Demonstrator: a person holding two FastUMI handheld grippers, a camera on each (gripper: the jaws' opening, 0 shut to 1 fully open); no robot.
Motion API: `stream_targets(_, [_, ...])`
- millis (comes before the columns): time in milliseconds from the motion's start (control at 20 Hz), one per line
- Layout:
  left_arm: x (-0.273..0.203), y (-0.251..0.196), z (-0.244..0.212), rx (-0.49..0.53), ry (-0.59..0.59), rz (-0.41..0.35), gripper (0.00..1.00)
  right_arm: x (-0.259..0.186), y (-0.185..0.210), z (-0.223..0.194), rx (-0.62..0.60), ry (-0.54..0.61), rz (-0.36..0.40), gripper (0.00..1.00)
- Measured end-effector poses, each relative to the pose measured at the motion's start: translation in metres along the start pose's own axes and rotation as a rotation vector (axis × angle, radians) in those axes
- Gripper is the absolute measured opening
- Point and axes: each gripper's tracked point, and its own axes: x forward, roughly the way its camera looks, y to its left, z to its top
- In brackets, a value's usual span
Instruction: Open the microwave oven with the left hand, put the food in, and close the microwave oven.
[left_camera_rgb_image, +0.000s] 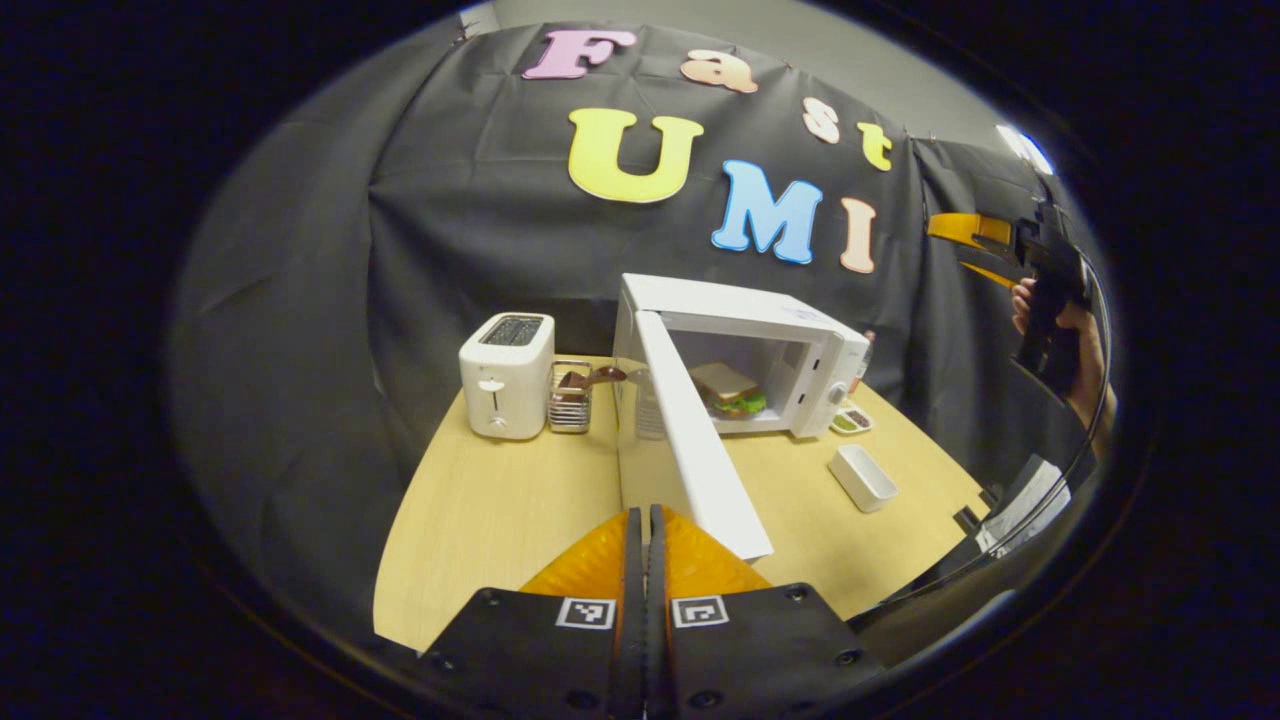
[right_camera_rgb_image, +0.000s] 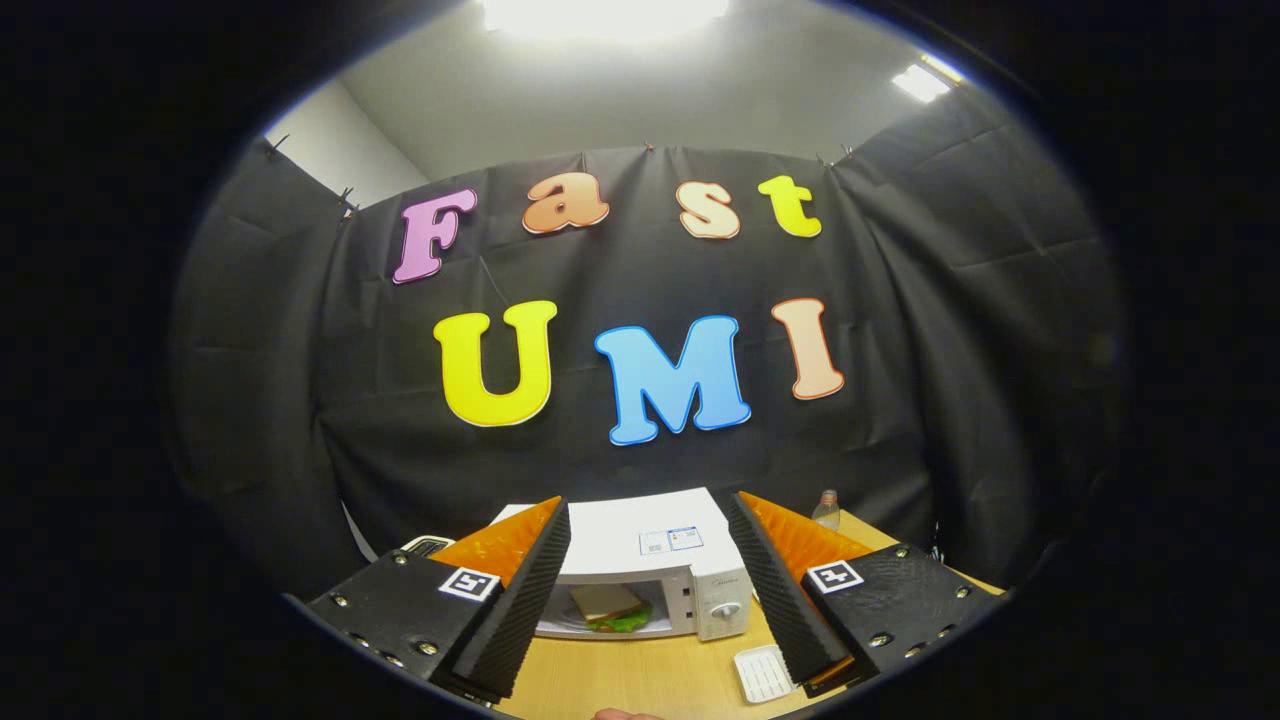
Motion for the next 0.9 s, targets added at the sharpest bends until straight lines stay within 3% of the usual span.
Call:
stream_targets(50, [0.004,-0.006,-0.002,-0.013,0.005,-0.007,0.05,0.002,-0.004,0.002,-0.006,-0.007,-0.002,0.96])
stream_targets(500, [0.036,-0.079,0.009,-0.089,-0.01,-0.039,0.09,0.031,-0.041,0.021,-0.019,-0.025,0.033,0.96])
stream_targets(900, [0.081,-0.141,0.026,-0.058,0.004,-0.058,0.07,0.047,-0.097,0.024,-0.01,-0.024,0.017,0.96])
